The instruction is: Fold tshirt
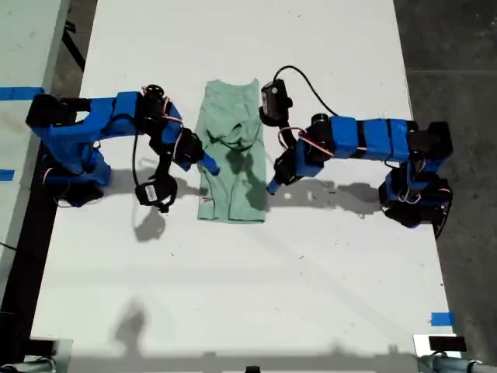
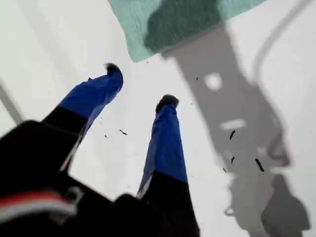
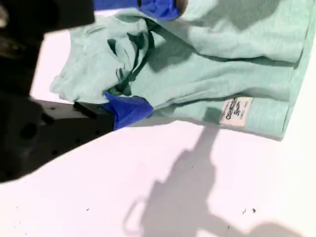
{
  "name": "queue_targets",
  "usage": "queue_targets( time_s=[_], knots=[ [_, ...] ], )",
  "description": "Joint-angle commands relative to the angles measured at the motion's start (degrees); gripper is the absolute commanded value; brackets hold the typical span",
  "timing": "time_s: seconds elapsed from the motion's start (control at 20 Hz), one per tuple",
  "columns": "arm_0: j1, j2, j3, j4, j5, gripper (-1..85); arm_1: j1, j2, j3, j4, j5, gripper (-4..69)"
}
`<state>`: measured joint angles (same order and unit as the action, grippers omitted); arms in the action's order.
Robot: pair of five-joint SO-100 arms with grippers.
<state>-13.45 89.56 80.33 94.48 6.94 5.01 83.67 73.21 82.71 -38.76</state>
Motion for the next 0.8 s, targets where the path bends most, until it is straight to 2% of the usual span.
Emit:
queue_targets(
  time_s=[0.0, 0.25, 0.35, 0.55, 0.75],
  knots=[
    [0.26, 12.39, 6.59, 0.26, -2.37, 27.9, -0.26, 3.87, -5.80, -0.44, 1.05, 18.4],
    [2.37, 18.98, 13.89, -0.44, -5.19, 27.5, -0.62, 2.20, -8.26, -3.16, 2.72, 18.3],
    [3.69, 18.19, 15.38, -4.39, -5.45, 27.8, -1.49, -1.14, -10.63, -4.31, 2.37, 18.2],
    [6.06, 9.93, 19.42, -13.36, -6.59, 30.3, -4.04, -13.54, -19.86, -3.96, 3.43, 28.9],
    [7.56, -4.13, 18.98, -21.18, -6.33, 31.3, -4.48, -20.83, -21.01, -6.59, 4.83, 30.6]
  ],
)
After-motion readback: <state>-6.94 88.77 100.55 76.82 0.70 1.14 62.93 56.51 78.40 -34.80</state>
